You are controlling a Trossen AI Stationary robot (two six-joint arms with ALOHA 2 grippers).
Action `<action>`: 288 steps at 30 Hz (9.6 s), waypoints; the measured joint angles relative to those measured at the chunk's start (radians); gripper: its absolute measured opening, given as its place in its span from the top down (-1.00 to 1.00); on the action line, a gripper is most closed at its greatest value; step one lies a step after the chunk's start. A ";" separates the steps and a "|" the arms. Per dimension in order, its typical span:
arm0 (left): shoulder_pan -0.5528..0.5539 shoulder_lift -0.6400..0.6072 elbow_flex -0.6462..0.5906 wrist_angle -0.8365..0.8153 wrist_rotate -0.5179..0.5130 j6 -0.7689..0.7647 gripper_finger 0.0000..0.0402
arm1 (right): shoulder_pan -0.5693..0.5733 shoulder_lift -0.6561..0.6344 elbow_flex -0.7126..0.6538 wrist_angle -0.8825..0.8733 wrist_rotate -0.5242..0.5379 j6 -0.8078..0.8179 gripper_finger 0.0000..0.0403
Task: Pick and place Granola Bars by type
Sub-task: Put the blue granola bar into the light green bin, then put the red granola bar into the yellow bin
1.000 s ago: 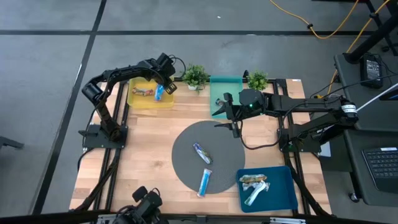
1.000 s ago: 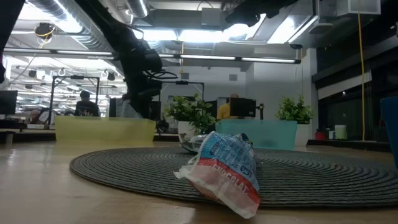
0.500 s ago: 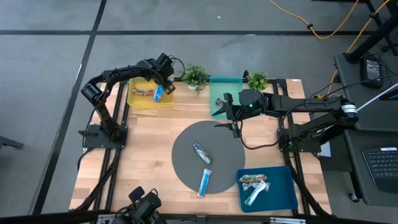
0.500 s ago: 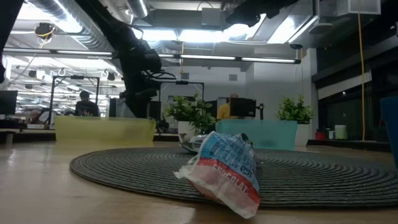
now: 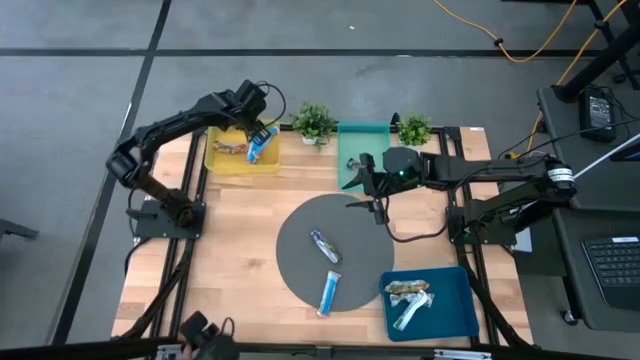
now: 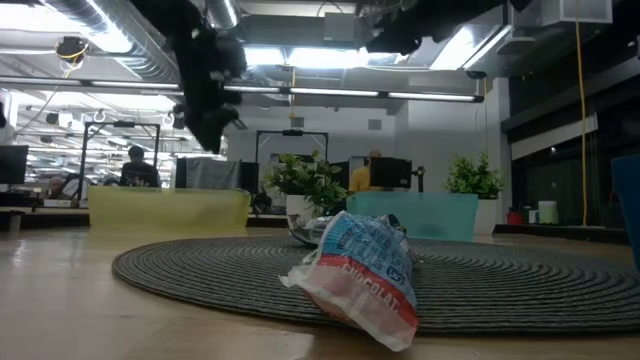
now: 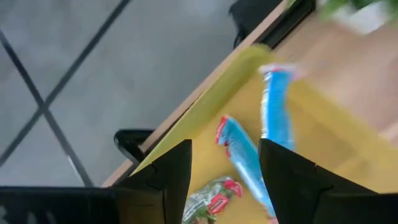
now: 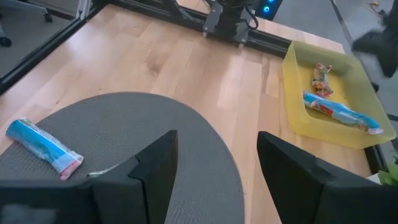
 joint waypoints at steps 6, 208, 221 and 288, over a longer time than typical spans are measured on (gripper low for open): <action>-0.107 -0.135 0.001 -0.012 0.024 0.000 0.12 | 0.002 0.000 -0.044 0.012 -0.008 -0.014 -0.10; -1.562 0.049 -0.004 0.400 -0.943 -0.247 0.12 | -0.377 0.502 0.534 -0.861 0.489 0.517 0.86; -1.563 0.049 -0.005 0.399 -0.915 -0.287 0.12 | -0.438 0.547 0.369 -0.597 0.369 0.465 0.92; -1.522 0.050 -0.015 0.325 -0.716 -0.408 0.12 | 0.571 0.358 0.258 -0.393 0.393 0.119 0.05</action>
